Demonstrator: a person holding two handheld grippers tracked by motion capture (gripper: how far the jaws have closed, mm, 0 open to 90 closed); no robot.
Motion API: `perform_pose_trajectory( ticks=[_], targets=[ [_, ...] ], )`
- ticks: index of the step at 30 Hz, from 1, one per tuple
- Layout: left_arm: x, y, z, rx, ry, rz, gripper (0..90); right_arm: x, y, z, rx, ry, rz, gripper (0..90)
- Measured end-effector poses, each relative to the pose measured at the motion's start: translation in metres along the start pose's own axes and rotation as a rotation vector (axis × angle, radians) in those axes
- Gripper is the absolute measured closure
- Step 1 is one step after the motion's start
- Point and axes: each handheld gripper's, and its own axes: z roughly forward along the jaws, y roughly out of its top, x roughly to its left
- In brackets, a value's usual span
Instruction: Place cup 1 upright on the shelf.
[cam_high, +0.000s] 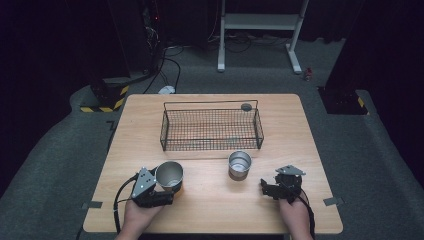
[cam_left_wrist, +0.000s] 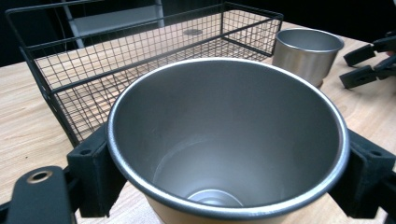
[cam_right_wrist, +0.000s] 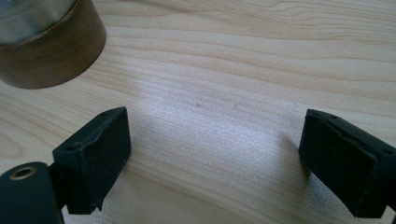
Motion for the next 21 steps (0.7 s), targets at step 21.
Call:
perform_pose_trajectory(
  ticks=[21],
  targets=[
    [0.001,0.020,0.011,0.013,-0.011,0.009,13.8,-0.003,-0.002,-0.002,0.000,0.016,-0.015,9.7]
  ],
)
